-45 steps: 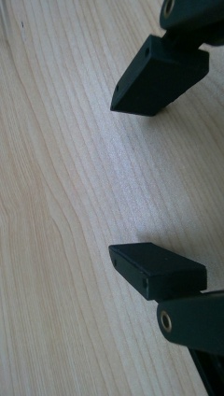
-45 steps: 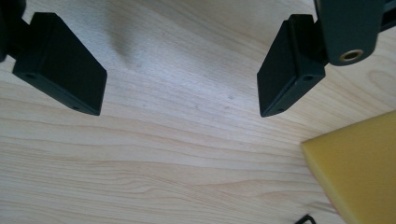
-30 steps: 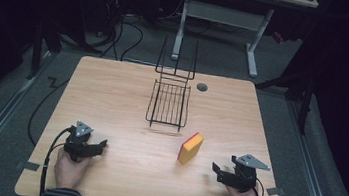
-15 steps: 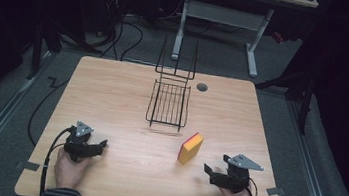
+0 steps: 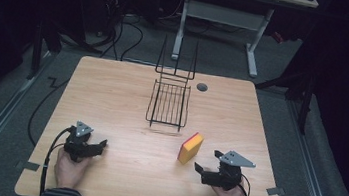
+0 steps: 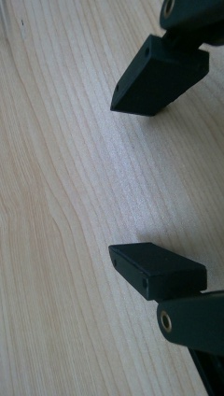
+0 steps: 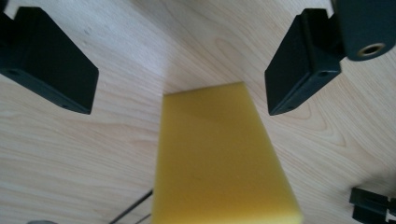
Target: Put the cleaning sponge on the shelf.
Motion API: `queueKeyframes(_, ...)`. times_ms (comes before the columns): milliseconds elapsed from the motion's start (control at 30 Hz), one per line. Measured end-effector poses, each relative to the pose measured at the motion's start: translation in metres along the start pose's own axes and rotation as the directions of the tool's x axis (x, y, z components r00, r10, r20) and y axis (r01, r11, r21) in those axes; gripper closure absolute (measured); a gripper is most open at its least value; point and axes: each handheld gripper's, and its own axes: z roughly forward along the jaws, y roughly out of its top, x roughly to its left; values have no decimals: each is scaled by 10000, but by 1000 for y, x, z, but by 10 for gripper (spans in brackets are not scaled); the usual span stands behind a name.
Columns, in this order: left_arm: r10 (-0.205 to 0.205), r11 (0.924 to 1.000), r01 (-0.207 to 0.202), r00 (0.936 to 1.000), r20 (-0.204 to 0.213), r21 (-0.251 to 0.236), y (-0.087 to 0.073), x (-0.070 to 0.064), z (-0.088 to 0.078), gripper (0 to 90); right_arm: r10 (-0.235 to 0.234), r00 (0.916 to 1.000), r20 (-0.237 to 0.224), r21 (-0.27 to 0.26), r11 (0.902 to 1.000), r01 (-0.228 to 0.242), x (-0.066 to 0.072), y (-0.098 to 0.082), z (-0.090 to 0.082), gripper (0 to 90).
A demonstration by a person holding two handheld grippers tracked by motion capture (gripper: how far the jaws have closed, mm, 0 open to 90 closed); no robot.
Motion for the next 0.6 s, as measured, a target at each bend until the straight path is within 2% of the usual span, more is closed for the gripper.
queueKeyframes(367, -24, 10000, 24, 10000, 10, -6, 0, 0, 0, 263, -498, 9977, -465, -152, 9987, 492, 13, 15, 13, 60)
queueKeyframes(600, -32, 10000, 32, 10000, 21, -8, 0, 0, 0, 263, -700, 9965, -463, -261, 9973, 688, 17, 25, 20, 46)
